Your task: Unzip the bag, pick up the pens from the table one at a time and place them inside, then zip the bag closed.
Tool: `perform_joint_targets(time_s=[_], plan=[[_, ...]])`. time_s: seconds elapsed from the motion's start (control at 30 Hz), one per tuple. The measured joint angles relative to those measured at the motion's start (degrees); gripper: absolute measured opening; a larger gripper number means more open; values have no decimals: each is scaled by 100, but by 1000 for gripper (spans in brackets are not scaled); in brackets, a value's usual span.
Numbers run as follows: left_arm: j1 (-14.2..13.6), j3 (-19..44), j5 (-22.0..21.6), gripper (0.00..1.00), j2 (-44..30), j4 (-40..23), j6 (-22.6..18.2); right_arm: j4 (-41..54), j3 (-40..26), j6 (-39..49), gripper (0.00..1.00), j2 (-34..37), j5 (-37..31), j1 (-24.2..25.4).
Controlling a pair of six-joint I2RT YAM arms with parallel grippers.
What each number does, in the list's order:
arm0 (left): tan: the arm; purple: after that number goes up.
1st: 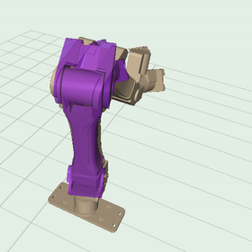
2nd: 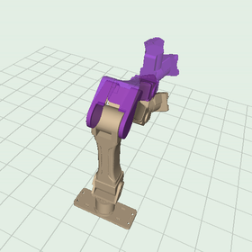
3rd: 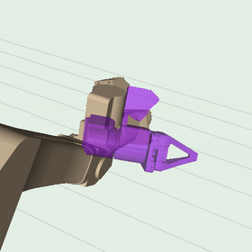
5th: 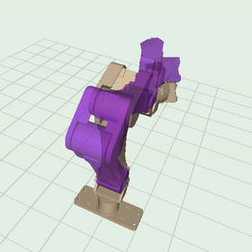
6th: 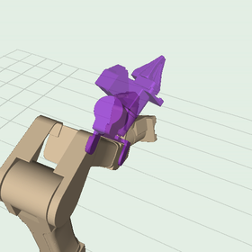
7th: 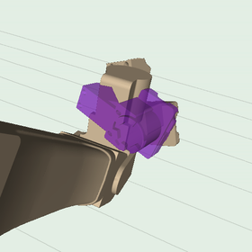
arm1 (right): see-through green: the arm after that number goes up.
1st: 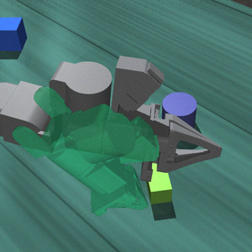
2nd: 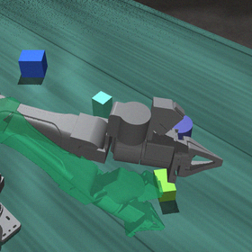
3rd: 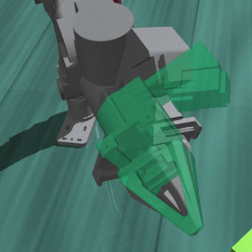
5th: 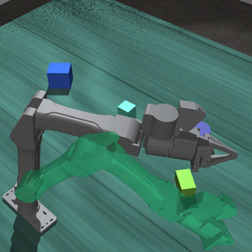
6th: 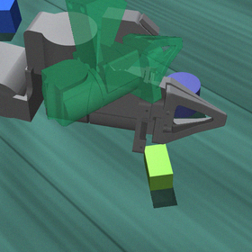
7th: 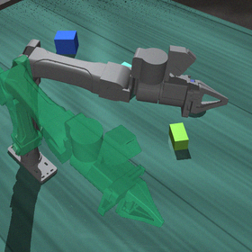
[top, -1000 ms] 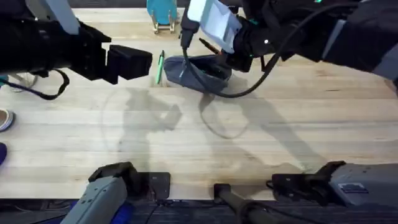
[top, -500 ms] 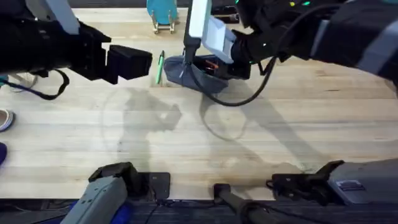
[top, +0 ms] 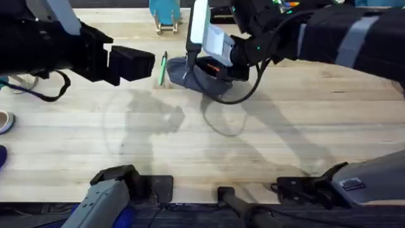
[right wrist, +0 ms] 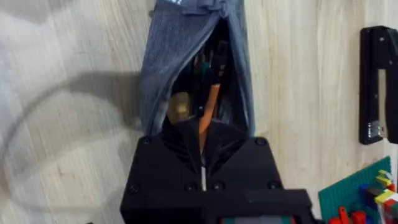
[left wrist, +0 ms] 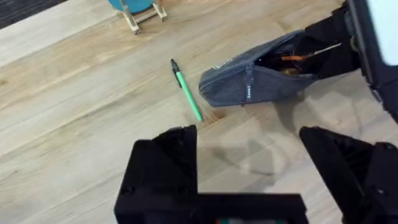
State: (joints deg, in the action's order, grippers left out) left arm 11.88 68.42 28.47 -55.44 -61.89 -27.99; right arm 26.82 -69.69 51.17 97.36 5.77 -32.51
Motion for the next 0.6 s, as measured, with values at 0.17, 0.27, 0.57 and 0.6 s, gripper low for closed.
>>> perform_joint_targets(time_s=[0.17, 0.27, 0.57, 0.6], plan=[[0, 0, 2, 995, 0, 0, -1, -160, 2, 14, 33, 151, 8, 0], [0, 0, 0, 995, 0, 0, 0, -462, 4, 14, 33, 151, 28, 0], [0, 0, 0, 995, 0, 0, 0, -757, 4, -82, 33, 201, 467, -4], [0, 0, 0, 995, 0, 0, 0, -749, 4, -106, 33, 224, 493, -7]])
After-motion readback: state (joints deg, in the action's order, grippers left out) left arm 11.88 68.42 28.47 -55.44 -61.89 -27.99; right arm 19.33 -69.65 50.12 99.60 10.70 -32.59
